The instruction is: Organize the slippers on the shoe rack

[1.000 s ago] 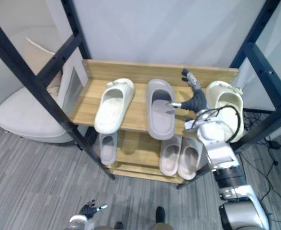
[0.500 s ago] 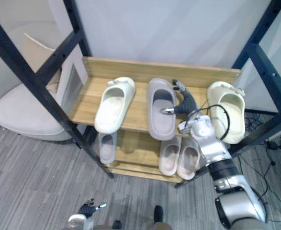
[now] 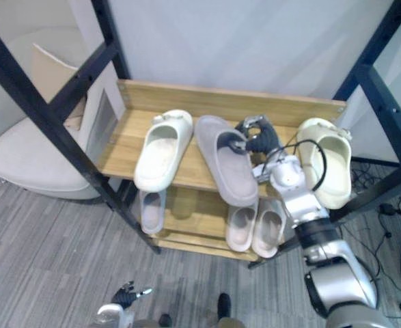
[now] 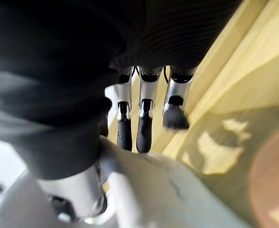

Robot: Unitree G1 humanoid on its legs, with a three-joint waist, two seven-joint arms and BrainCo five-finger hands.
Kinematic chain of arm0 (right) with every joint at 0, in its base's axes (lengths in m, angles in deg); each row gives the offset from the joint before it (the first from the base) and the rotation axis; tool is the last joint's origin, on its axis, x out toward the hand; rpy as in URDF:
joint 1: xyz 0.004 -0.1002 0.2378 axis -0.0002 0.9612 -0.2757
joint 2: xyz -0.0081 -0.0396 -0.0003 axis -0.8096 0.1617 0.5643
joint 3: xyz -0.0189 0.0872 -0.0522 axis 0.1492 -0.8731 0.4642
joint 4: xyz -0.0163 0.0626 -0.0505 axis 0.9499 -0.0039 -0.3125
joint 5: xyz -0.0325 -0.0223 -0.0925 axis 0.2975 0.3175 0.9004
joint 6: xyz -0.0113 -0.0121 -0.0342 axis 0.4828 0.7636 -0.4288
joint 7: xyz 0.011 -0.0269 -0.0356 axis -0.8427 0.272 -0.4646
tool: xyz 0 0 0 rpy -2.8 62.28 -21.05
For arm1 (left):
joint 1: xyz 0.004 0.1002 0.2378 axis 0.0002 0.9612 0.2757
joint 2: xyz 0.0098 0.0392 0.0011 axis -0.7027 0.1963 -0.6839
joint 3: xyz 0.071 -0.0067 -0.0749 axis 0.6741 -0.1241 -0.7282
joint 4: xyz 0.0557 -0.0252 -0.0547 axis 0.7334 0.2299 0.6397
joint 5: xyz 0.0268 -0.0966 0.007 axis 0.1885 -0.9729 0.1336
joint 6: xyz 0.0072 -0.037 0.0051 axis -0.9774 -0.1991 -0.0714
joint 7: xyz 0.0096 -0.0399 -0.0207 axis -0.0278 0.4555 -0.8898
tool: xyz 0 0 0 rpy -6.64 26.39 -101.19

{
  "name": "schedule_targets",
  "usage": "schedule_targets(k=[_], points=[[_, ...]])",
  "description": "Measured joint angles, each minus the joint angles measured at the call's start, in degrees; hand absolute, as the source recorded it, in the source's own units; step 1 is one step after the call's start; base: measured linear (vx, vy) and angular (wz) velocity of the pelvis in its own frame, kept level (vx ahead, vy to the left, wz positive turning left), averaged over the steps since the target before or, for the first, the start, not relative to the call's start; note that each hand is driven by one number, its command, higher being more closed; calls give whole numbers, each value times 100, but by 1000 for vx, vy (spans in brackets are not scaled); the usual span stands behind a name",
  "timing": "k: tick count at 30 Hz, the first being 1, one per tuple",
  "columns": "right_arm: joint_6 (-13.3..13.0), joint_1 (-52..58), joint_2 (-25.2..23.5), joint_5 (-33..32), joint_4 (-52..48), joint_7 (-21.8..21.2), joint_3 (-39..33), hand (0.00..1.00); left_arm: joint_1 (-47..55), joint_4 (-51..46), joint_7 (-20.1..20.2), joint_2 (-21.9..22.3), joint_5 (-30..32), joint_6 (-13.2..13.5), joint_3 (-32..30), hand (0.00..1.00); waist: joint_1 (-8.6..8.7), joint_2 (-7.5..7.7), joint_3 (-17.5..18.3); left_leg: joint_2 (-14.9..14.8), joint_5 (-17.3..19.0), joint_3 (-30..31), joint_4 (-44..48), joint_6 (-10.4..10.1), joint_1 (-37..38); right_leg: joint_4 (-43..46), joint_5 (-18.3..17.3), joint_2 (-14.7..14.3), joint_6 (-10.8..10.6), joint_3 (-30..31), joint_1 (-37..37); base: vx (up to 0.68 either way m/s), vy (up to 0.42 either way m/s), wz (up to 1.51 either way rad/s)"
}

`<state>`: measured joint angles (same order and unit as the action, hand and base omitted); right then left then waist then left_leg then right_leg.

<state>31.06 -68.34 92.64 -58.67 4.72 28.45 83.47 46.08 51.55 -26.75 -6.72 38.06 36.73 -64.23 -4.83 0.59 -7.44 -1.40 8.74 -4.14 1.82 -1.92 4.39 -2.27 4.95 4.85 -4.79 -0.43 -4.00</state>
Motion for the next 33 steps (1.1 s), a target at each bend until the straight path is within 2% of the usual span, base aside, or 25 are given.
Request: schedule_targets(k=[4,7,9,13,15,18,21,26,29,31,32,33], points=[[-2,495,-248,1,-466,9,-356,100,0,2,3,-2,6,-2,-6,0,14,4,-2,1,1,-13,0,0,12,0,1,0,0,28,0,-5,-2,-2],[-5,890,-472,26,-1317,29,-632,100,0,15,6,8,21,-7,-72,0,29,3,-2,2,1,-21,2,1,74,1,3,-9,-1,83,1,12,-6,-8],[-152,1147,-793,25,-2153,32,-820,100,2,29,18,20,32,-8,-176,0,97,3,-1,13,1,-27,29,2,76,7,4,3,-2,104,3,4,-3,-4],[-309,1420,-1071,23,-2841,8,-811,100,-6,72,17,24,133,-7,-175,0,129,-1,1,18,1,-28,36,2,92,18,5,10,-2,110,12,0,0,0],[-443,1616,-1143,18,-3095,-29,-715,100,-12,97,10,26,136,-4,-174,0,134,-4,6,19,1,-33,38,3,115,25,7,10,0,117,30,-16,-4,-1],[-463,1777,-1141,13,-3112,-134,-657,100,-14,121,0,29,151,-1,-167,0,135,-16,19,17,2,-39,39,4,188,34,7,8,0,124,95,-42,-10,-1],[-525,2294,-1122,-22,-3514,-385,-170,100,-13,142,0,34,297,1,-151,0,148,-81,64,18,2,-47,39,4,187,34,13,11,4,129,92,-27,-7,0],[-568,2722,-1030,-26,-3524,-721,500,100,-137,316,-2,46,413,10,29,0,142,-179,44,18,1,-104,55,3,147,271,-43,13,17,158,-39,-50,-12,-5],[-569,2734,-895,-23,-3447,-781,892,100,-322,388,-13,33,467,4,120,0,144,-194,-217,129,-3,-173,261,5,-92,1255,-430,96,11,267,-672,-103,-20,-6],[-577,2718,-727,-20,-3329,-791,1075,100,-533,425,-29,11,465,-4,123,0,160,-118,-498,258,71,-152,669,23,-482,1984,-727,251,16,286,-1185,-188,-46,26],[-575,2673,-686,-17,-3170,-799,1124,100,-667,434,-36,-25,449,-4,110,0,157,-65,-639,294,193,-126,1073,7,-853,2330,-846,317,32,279,-1496,-256,-91,46],[-523,2498,-523,2,-2928,-790,1201,100,-942,430,-87,-38,409,-2,105,0,152,-78,-946,260,488,-14,1902,-38,-1521,2823,-1022,331,82,223,-1941,-226,-93,39]])
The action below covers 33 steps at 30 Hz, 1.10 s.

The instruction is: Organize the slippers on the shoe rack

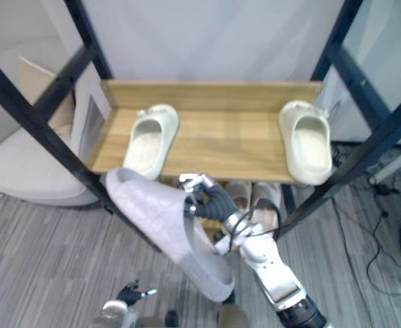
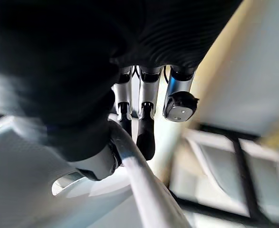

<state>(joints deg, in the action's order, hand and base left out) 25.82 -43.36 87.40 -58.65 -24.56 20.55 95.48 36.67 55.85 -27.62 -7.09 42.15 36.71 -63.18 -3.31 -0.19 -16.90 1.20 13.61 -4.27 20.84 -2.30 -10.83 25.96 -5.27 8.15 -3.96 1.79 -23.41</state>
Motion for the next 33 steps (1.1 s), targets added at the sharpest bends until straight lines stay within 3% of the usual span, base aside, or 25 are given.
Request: schedule_targets(k=[7,9,12,15,23,28,33], points=[[97,-487,733,36,137,85,59,100,-693,-201,-124,-54,-271,16,-92,0,59,11,-623,-163,719,206,2025,-85,-1836,1629,-575,28,142,-182,-1592,-179,-88,24],[103,-823,1030,64,137,170,32,100,-894,-272,-178,-71,-345,27,-108,0,158,-14,-762,-163,867,286,2612,-166,-2358,2195,-773,98,182,-248,-2071,-108,-63,31],[100,-1595,1207,277,409,543,-377,100,-1334,-464,-217,-153,-529,72,-351,0,316,-14,-1118,-206,1002,405,3559,-190,-3260,3096,-1072,195,302,-395,-2835,-104,-70,52],[130,-2128,1255,475,758,733,-431,100,-1522,-670,-219,-181,-634,112,-548,0,288,-4,-1310,-264,1092,409,3936,-218,-3641,3464,-1193,221,346,-442,-3198,-112,-64,24],[254,-2742,1050,747,1282,1504,-844,100,-1735,-1023,-432,-117,-864,143,-1100,0,141,-5,-1448,-393,1277,521,4668,-273,-4334,4280,-1466,257,510,-554,-3875,-68,-50,9],[432,-3494,621,929,1797,2020,-1101,100,-1731,-1196,-472,-19,-1090,140,-1305,0,-21,-5,-1448,-580,1296,620,4813,-345,-4526,4470,-1577,238,644,-764,-3977,-45,-55,7],[536,-4051,119,929,2148,2193,-1126,100,-1706,-1287,-569,65,-1293,141,-1469,0,-108,-3,-1442,-674,1310,642,4869,-422,-4596,4613,-1710,236,683,-848,-4039,6,-41,7]])
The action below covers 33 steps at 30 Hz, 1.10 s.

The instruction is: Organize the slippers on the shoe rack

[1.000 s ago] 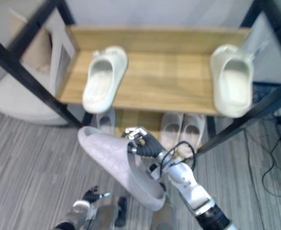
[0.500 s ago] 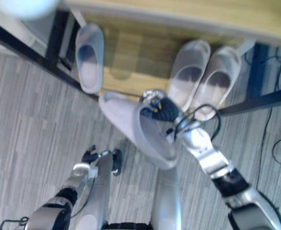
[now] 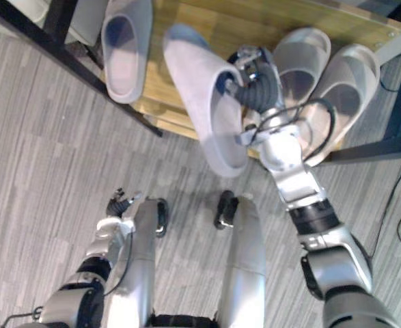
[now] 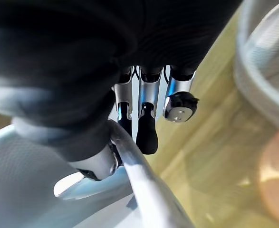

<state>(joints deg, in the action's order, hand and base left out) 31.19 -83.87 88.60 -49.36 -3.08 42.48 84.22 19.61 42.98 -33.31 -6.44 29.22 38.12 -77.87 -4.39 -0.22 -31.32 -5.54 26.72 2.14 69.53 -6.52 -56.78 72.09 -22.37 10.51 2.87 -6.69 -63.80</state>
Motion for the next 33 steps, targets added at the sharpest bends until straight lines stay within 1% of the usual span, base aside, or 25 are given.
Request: schedule_targets(k=[1,2,5,8,11,15,18,19,21,22,25,27,33], points=[[63,-251,-188,-8,275,74,-46,100,1,-98,2,2,-68,11,-74,0,-32,0,0,-84,-22,0,113,-44,-109,94,-67,-1,64,-89,-48,37,-46,24],[125,-372,-353,-16,511,118,-212,100,1,-148,1,8,-124,11,-152,0,-53,1,1,-130,-18,-1,207,-56,-131,205,-154,38,71,-174,-49,36,-45,30],[198,-773,-590,-49,980,208,-406,100,1,-252,4,41,-261,68,-170,0,-163,6,17,-216,-20,-7,289,-59,-247,304,-212,45,69,-245,-129,21,-34,16],[236,-1135,-793,-62,1411,302,-415,100,0,-271,-2,46,-370,88,-191,0,-187,8,34,-257,-22,-1,294,-62,-317,306,-222,38,74,-279,-179,0,0,0],[276,-1333,-1079,-65,1833,405,-748,100,8,-256,-117,65,-464,85,-186,0,-220,13,106,-287,-23,16,306,-65,-369,308,-255,45,127,-340,-180,-1,-7,6],[337,-1607,-1323,-62,2537,630,-1176,100,107,-233,-195,102,-473,81,-115,0,-266,31,478,-282,-38,103,328,-94,-682,311,-266,69,146,-431,-418,2,-4,9],[376,-1784,-1378,-51,2888,713,-1354,100,114,-224,-247,108,-556,88,-13,0,-296,22,526,-265,-58,132,330,-132,-729,341,-275,114,160,-465,-444,6,-6,10],[426,-1863,-1404,-44,3010,760,-1481,0,107,-225,-259,112,-580,103,32,0,-317,21,528,-253,-67,153,329,-150,-743,355,-289,139,162,-486,-444,0,-13,12],[449,-1943,-1430,-34,3172,846,-1599,0,99,-220,-269,117,-631,110,71,0,-340,18,547,-228,-86,188,326,-186,-772,363,-306,162,177,-528,-444,-7,-17,13],[479,-2022,-1499,-33,3345,877,-1767,0,100,-182,-298,121,-663,111,100,0,-344,14,604,-203,-101,232,317,-210,-807,362,-318,187,184,-569,-446,-11,-15,14],[496,-2091,-1570,-33,3596,942,-1904,0,108,-63,-380,132,-680,108,145,0,-356,20,726,-179,-108,243,296,-224,-823,363,-344,217,219,-587,-448,-12,-11,9],[504,-2103,-1586,-34,3635,981,-1912,0,116,-6,-402,135,-680,108,200,0,-376,27,782,-171,-114,240,279,-235,-818,362,-354,229,213,-586,-448,-4,-4,3],[496,-2240,-1590,-46,3655,992,-1911,0,116,3,-497,135,-680,115,266,0,-401,25,794,-176,-124,235,268,-254,-806,362,-355,230,214,-586,-448,0,0,0]])
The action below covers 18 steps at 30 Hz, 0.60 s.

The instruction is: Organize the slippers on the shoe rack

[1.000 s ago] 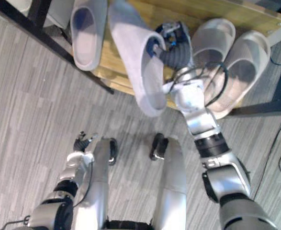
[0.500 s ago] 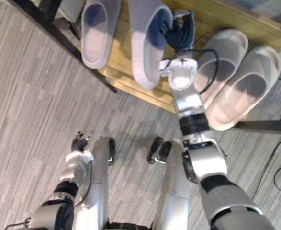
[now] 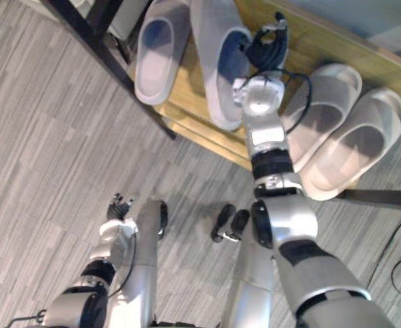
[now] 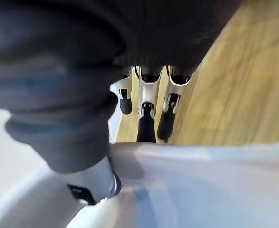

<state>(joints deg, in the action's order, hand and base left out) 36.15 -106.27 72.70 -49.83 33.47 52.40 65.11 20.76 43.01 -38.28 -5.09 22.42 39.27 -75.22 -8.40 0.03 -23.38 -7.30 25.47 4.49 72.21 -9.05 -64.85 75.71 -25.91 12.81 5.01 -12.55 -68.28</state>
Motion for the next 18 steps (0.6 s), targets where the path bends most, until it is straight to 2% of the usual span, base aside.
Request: schedule_targets(k=[4,18], points=[[-6,9,-58,-28,244,2,15,0,12,76,-7,-1,0,-1,0,0,0,-1,70,-2,0,-8,-3,0,2,-1,0,1,0,4,0,0,0,0],[-44,102,-179,-193,158,-27,324,0,85,138,-8,1,-3,-8,-16,0,6,3,129,-14,-2,-83,-42,-5,98,0,0,-1,0,61,40,0,0,0]])
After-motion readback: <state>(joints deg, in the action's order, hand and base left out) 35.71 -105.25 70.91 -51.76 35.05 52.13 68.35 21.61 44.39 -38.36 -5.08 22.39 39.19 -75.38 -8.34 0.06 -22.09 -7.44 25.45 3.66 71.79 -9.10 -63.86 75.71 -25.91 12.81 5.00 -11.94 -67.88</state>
